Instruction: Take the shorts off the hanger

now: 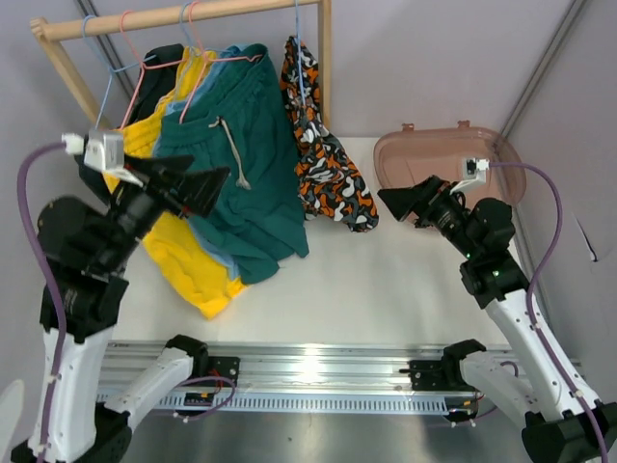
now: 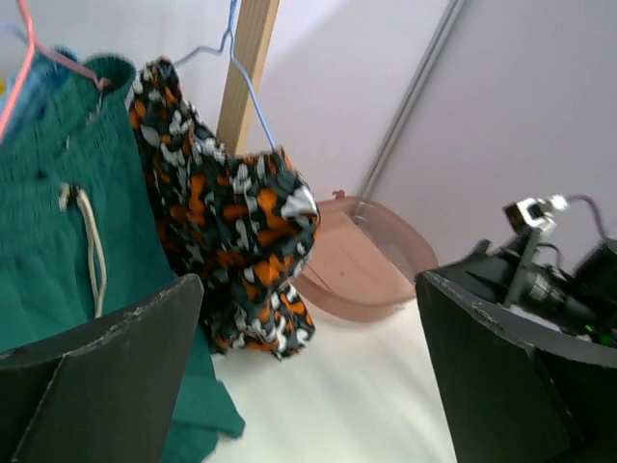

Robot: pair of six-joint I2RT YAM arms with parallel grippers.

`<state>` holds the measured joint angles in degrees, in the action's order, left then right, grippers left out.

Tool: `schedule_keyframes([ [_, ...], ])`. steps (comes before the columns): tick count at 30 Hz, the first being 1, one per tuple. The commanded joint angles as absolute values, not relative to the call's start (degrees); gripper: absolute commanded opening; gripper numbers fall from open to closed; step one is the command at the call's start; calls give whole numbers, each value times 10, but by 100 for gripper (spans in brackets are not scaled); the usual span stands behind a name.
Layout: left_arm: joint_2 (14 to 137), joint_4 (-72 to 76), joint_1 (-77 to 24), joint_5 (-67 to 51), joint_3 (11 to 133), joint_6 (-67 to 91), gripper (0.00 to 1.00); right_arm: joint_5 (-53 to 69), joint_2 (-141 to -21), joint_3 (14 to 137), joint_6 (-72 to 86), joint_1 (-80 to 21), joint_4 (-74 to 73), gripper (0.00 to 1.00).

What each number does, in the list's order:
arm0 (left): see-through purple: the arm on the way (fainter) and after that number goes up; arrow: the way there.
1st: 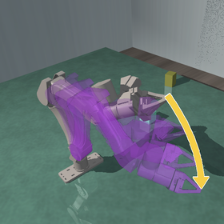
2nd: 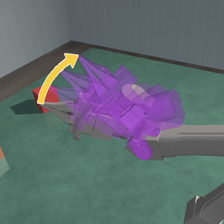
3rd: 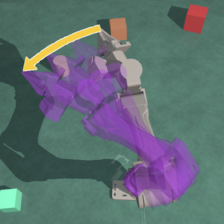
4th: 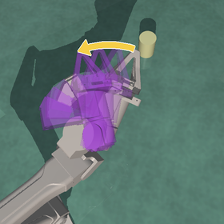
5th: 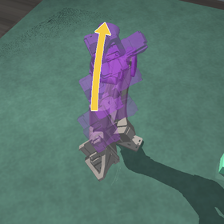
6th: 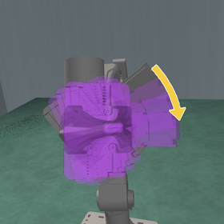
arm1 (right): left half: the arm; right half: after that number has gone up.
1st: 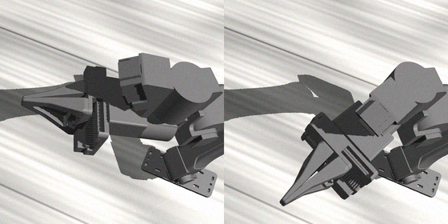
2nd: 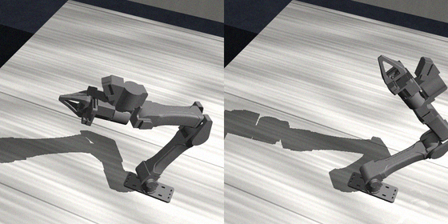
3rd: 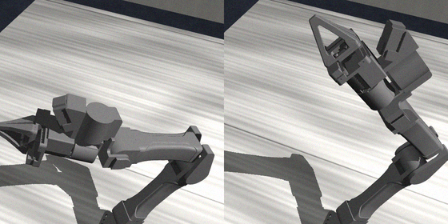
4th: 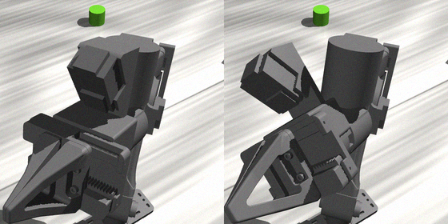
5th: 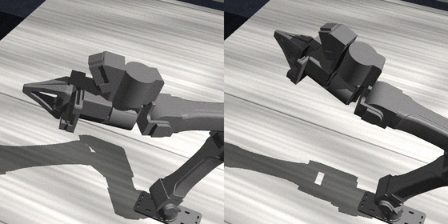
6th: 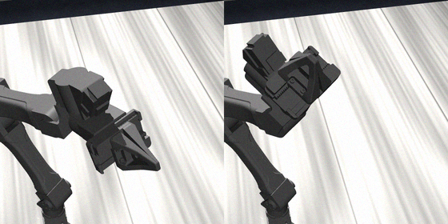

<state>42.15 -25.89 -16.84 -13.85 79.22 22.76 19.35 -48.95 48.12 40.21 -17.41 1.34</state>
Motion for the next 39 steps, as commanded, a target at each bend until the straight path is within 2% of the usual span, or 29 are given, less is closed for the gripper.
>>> schedule_keyframes([
  [1,519,-306,-185,-124,907,168,99,153,-462,523,345,-181,2,99],
  [6,677,-350,-256,-35,1066,120,100,107,-418,520,309,-181,-69,100],
  [7,741,-365,-258,-30,1154,115,99,104,-411,516,303,-182,-75,99],
  [9,807,-416,-262,-11,1218,114,99,99,-391,499,289,-182,-73,99],
  [12,915,-449,-263,-4,1378,115,97,83,-374,485,265,-182,-82,100],
  [22,1044,-348,-264,23,1399,108,100,75,-363,484,241,-181,-126,100],
  [30,1107,-308,-265,22,1397,124,97,79,-345,451,240,-181,-135,99],
  [32,1116,-299,-265,24,1399,126,90,80,-346,446,241,-181,-136,99],
  [33,1120,-294,-266,27,1399,129,83,79,-345,440,241,-181,-133,99],
  [34,1125,-290,-267,28,1398,130,62,79,-345,438,240,-181,-133,99],
  [36,1129,-280,-269,39,1401,134,33,80,-344,432,239,-182,-131,100],
  [37,1130,-277,-270,42,1400,134,15,79,-344,430,239,-181,-130,99],
  [38,1133,-277,-272,49,1407,134,5,79,-344,428,239,-182,-131,99],
  [39,1135,-280,-273,58,1411,131,0,79,-344,426,239,-181,-130,99],
])
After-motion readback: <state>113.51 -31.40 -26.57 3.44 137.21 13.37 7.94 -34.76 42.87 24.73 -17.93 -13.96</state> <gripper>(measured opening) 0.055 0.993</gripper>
